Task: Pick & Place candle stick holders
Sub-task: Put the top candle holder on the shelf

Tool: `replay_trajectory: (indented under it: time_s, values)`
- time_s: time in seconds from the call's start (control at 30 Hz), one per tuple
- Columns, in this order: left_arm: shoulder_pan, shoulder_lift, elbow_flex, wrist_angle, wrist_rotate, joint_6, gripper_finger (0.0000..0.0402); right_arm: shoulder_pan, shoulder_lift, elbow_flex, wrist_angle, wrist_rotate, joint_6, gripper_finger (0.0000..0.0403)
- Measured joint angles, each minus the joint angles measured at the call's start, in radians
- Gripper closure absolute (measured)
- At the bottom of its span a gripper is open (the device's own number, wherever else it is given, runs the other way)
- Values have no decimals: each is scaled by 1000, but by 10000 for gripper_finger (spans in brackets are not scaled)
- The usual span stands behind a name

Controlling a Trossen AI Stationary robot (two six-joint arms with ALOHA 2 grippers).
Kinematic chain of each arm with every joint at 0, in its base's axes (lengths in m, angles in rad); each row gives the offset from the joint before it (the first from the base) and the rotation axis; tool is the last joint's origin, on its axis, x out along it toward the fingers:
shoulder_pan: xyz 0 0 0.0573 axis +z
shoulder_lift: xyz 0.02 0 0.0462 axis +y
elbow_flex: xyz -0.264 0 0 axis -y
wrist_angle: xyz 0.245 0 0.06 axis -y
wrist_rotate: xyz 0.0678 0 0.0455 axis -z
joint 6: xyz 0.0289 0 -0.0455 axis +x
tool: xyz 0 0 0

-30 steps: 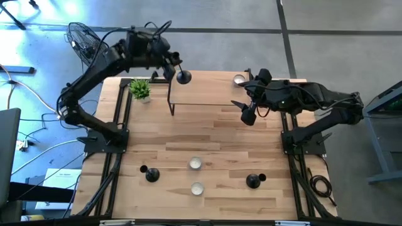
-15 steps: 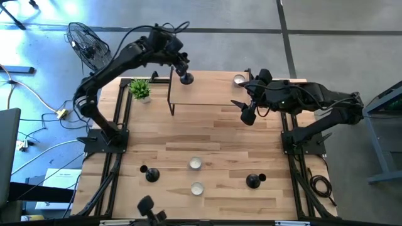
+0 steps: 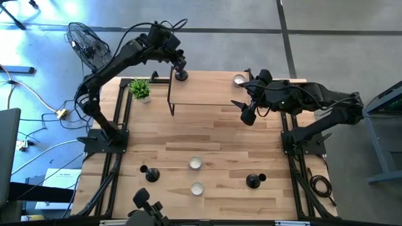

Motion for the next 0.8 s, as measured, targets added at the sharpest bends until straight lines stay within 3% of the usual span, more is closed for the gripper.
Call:
replay_trajectory:
  time_s: [0.67, 0.8]
  values:
    - [-2, -2, -60, 20, 36, 1, 303, 0, 0, 0, 0, 22, -2, 91]
    - [-4, 0, -63, 0, 47, -3, 250, 0, 0, 0, 0, 19, -1, 91]
